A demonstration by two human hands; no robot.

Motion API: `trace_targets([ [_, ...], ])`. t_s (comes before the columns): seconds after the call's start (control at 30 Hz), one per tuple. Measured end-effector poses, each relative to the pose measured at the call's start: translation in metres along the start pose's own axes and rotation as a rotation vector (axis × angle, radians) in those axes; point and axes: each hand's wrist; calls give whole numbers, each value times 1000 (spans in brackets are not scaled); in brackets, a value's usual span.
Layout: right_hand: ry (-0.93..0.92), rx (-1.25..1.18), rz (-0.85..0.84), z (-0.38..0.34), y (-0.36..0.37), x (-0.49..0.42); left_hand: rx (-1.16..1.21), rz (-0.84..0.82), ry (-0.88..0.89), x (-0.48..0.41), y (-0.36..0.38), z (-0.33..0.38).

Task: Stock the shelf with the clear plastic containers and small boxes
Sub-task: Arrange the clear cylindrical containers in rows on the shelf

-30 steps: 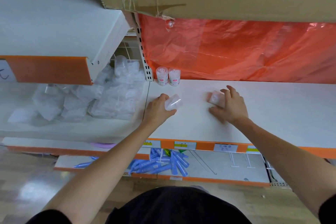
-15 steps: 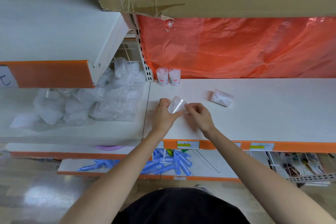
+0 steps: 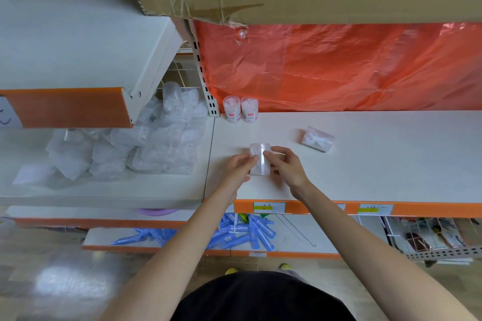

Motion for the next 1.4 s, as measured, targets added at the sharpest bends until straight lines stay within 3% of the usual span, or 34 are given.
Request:
trace_targets([
  [0.4, 70, -77, -156, 11, 1, 17, 139, 21, 17, 0, -1, 2],
  [0.63, 23, -69, -67, 7, 3, 22, 43, 42, 45, 7, -3, 5],
  [1.0, -86, -70, 56, 6, 7, 29, 78, 1, 32, 10, 7, 3],
  [1.17, -114, -6, 30, 5, 7, 31, 84, -47, 27, 12, 6, 2],
  [1.4, -43, -95, -36, 3, -7, 31, 149, -98, 37, 8, -2, 6],
])
Point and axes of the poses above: each hand's wrist, its own x-axis away from the middle knuckle, its own y-axis out of the palm, z = x × y, and after that the axes turned 9 degrees about -y, right-handed
